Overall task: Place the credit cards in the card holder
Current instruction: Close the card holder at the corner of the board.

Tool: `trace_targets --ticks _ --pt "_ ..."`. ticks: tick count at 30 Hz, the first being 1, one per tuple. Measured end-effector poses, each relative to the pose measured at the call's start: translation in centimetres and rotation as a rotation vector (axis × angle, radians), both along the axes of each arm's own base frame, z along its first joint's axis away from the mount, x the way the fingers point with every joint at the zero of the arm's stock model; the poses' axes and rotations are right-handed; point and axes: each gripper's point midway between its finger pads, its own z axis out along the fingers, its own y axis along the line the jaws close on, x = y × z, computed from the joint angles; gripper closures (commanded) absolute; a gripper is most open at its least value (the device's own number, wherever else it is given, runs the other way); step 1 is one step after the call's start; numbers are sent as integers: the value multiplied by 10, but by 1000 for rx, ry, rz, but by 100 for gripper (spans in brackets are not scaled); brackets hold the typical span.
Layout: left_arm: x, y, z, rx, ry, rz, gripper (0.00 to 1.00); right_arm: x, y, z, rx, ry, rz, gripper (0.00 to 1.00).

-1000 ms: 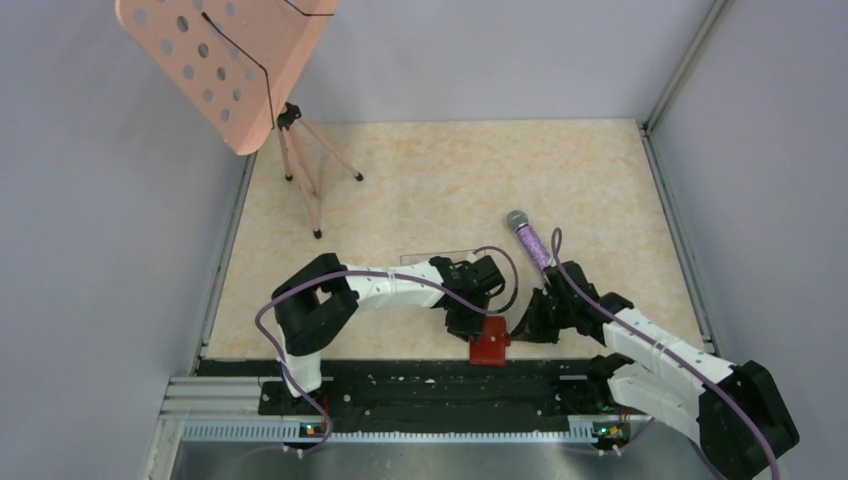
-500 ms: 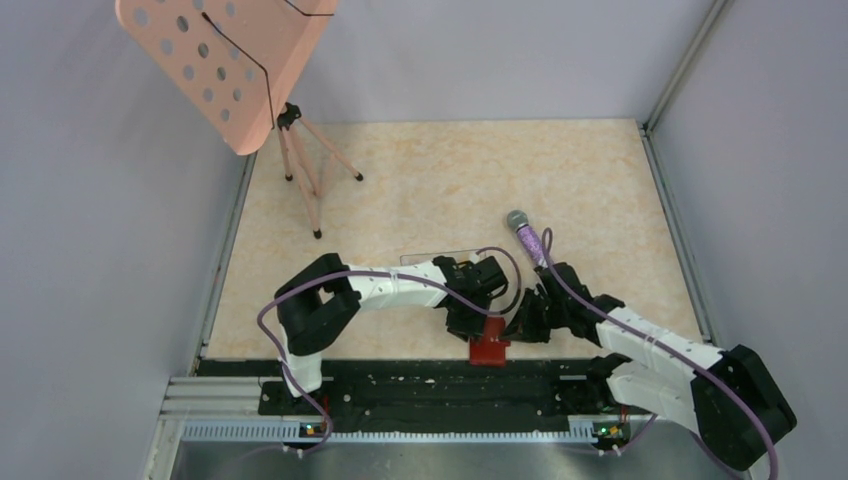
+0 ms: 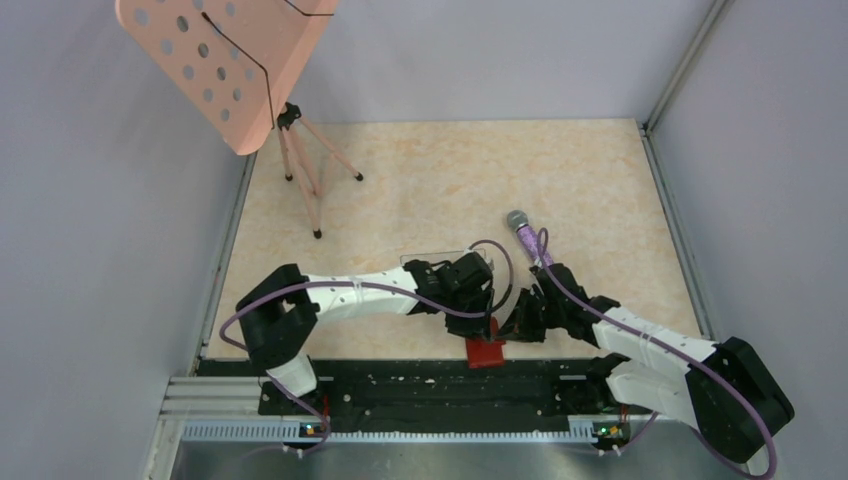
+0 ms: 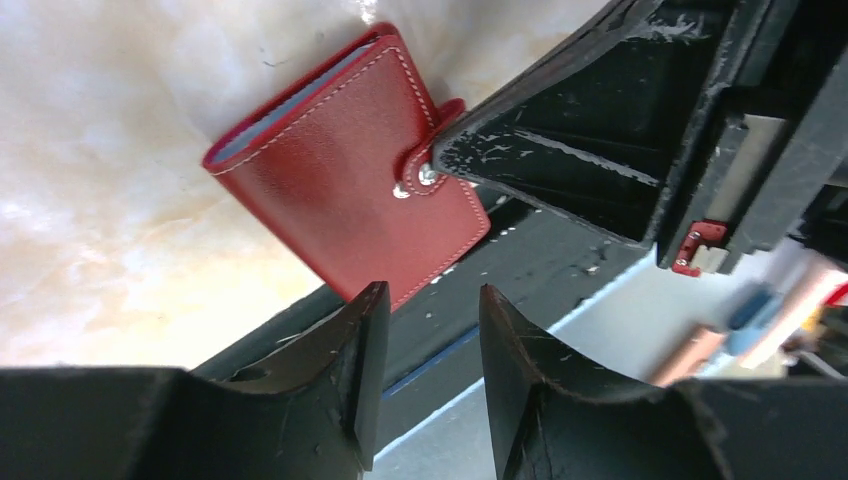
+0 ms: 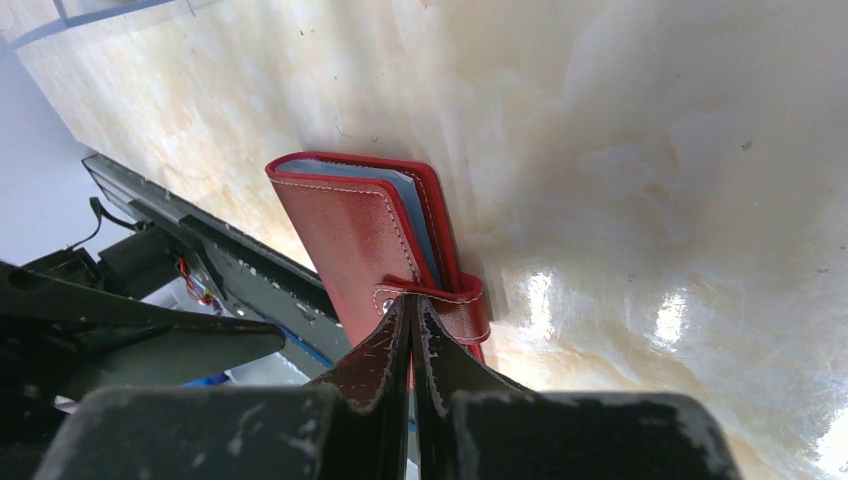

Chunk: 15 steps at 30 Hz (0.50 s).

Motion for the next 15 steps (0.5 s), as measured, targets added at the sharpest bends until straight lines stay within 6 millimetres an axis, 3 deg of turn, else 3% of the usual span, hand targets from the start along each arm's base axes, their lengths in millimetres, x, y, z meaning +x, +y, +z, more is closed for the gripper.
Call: trace_targets --ticks 3,8,15 --pt "-3 -2 0 -106 42 43 56 0 0 0 0 0 1 100" --pt "-2 5 -22 -149 127 126 56 0 0 0 0 -1 2 100" --pt "4 -12 -26 -242 171 171 61 0 1 1 4 -3 4 100"
